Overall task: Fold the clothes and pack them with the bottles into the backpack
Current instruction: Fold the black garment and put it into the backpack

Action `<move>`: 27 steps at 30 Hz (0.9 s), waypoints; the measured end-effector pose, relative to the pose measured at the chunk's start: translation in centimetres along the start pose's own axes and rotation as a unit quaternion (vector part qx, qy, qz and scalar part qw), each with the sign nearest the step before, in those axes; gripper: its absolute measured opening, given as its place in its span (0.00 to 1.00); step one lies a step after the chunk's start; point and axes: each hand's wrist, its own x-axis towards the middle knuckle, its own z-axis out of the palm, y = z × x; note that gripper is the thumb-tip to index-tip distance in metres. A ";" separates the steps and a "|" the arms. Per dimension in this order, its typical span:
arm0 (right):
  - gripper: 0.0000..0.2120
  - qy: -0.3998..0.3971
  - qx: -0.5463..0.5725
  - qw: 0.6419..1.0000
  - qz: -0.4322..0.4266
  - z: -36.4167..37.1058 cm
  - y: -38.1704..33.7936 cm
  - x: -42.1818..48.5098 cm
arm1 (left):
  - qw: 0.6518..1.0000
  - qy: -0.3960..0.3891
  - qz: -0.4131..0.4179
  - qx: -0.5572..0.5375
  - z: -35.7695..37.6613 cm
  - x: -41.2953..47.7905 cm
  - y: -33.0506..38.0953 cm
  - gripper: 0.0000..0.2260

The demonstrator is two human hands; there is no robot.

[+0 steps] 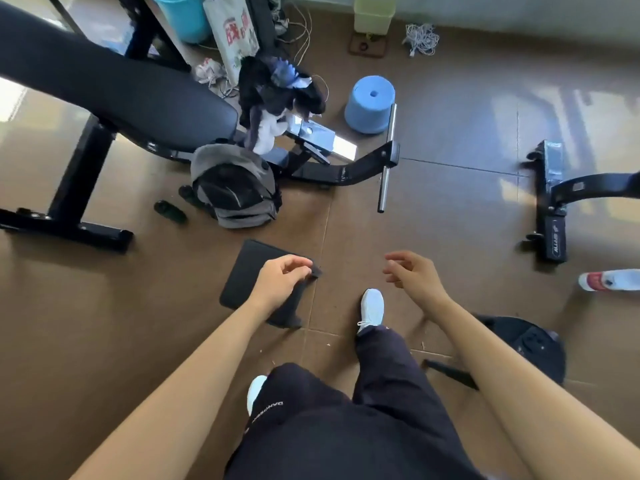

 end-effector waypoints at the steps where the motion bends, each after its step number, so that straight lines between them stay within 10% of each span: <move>1: 0.07 -0.007 -0.016 1.000 -0.003 -1.6 -0.8 1.8 | 1.000 0.008 -0.007 -0.009 0.9 1.2 1.7 0.07; 27: 0.08 -0.127 -0.219 0.957 -0.142 6.4 -34.6 40.8 | 0.938 0.207 -0.121 -0.251 -17.0 40.6 16.7 0.08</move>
